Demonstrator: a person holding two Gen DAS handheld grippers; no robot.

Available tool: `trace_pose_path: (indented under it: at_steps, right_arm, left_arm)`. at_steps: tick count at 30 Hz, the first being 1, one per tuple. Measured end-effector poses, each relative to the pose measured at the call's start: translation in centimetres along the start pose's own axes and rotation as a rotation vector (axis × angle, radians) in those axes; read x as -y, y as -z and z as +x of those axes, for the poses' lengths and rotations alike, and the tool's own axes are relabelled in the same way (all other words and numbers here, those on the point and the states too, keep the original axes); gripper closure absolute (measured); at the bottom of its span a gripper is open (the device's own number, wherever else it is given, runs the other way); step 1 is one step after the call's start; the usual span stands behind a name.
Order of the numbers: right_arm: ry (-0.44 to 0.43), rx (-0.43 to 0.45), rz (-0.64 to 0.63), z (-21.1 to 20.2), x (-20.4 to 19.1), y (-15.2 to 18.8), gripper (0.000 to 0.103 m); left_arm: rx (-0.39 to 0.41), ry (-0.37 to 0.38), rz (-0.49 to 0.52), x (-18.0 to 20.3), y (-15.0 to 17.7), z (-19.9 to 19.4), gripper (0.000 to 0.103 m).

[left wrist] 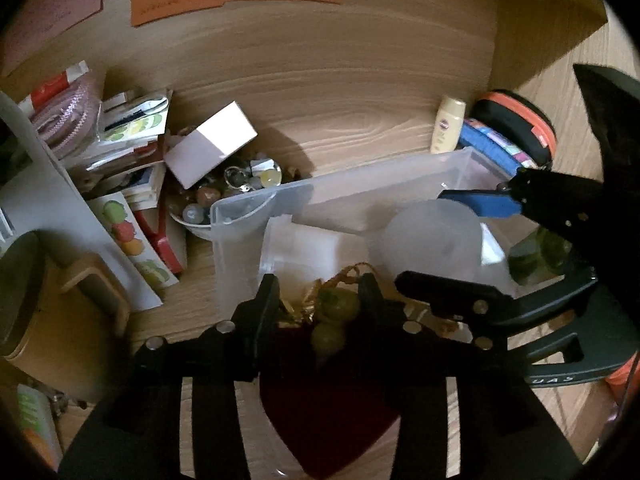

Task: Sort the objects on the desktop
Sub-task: 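Carry the white container and the gold beads over the clear box, then release the white container with the right gripper while the left gripper drops the beads in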

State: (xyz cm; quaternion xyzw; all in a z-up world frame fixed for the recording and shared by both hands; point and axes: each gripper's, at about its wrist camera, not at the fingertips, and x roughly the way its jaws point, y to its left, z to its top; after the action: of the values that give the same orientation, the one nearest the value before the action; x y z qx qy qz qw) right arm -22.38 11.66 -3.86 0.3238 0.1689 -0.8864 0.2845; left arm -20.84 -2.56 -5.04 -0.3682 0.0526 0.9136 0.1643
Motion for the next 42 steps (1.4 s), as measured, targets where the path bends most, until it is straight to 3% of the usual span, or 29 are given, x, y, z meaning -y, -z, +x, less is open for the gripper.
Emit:
trace_pose_path:
  at_steps: [10, 24, 28, 33, 42]
  right_arm:
    - [0.024, 0.045, -0.008, -1.4, 0.1, -0.2, 0.032]
    - [0.092, 0.106, -0.038, -3.1, 0.3, -0.5, 0.007]
    - [0.104, 0.11, -0.046, -3.4, 0.3, -0.5, 0.006]
    - [0.152, 0.123, -0.067, -4.1, 0.3, -0.6, 0.0]
    - [0.223, 0.155, -0.075, -6.5, 0.2, -1.0, 0.0]
  left_arm:
    - [0.022, 0.03, -0.021, -0.3, 0.0, -0.6, 0.049]
    - [0.072, 0.047, -0.059, -1.0, -0.2, -1.9, 0.029]
    - [0.079, 0.049, -0.063, -1.1, -0.2, -2.2, 0.025]
    - [0.088, 0.068, -0.105, -1.6, 0.0, -2.8, 0.009]
    - [0.116, -0.013, -0.106, -1.7, -0.3, -4.4, 0.008]
